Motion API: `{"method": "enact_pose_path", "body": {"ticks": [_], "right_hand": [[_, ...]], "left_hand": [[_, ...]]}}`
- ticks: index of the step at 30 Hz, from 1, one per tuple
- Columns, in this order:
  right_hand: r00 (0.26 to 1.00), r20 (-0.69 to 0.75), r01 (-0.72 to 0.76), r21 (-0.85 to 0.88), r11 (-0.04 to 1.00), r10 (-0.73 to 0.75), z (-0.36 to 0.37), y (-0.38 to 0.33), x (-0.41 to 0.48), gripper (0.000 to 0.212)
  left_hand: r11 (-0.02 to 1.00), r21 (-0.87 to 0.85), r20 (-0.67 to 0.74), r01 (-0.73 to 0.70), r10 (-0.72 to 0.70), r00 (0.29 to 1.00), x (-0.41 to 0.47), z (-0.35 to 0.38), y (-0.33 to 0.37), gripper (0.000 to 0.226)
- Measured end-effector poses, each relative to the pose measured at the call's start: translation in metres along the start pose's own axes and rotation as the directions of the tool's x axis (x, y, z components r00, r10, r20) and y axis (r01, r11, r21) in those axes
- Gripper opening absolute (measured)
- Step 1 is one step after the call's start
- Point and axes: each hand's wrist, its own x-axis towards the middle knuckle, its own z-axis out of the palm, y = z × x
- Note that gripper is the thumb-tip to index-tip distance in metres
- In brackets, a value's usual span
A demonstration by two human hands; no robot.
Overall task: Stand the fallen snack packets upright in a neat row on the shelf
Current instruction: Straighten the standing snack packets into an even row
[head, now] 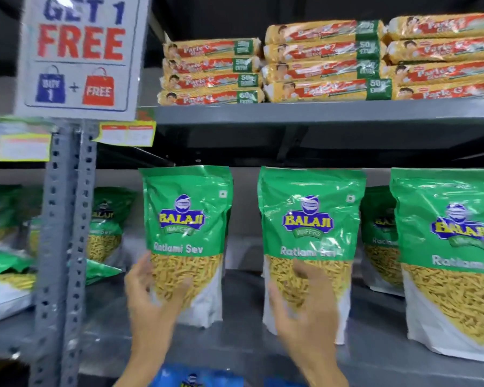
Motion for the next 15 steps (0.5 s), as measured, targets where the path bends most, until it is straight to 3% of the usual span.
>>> {"method": "enact_pose_path", "body": {"ticks": [1,2,3,5,7,10,15], "right_hand": [[0.987,0.159,-0.04,0.041,0.998,0.033,0.02,-0.008,-0.003,0.044],[0.928,0.354,-0.145,0.063,0.988,0.113,0.038,-0.016,-0.006,0.046],[0.821,0.536,-0.282,0.078,0.956,0.198,0.056,-0.017,-0.009,0.052],[0.63,0.712,-0.483,0.046,0.874,0.31,0.085,-0.018,-0.014,0.069],[0.558,0.761,-0.521,0.01,0.854,0.332,0.097,-0.015,-0.017,0.072],[0.524,0.786,-0.599,0.067,0.798,0.327,0.099,-0.012,-0.016,0.051],[0.492,0.821,-0.608,0.085,0.789,0.291,0.099,-0.016,-0.013,0.037]], "left_hand": [[0.998,0.064,-0.042,0.004,-0.002,0.999,0.011,-0.015,-0.003,0.084],[0.992,0.123,-0.045,0.032,-0.027,0.999,0.022,-0.028,-0.008,0.094],[0.98,0.182,-0.007,0.077,-0.077,0.997,0.031,-0.037,-0.013,0.11],[0.939,0.305,0.153,0.16,-0.214,0.965,0.044,-0.053,-0.027,0.137],[0.902,0.359,0.312,0.242,-0.36,0.879,0.051,-0.058,-0.034,0.148],[0.893,0.327,0.44,0.308,-0.433,0.787,0.051,-0.06,-0.041,0.15],[0.933,0.272,0.422,0.234,-0.335,0.842,0.047,-0.06,-0.045,0.128]]}}
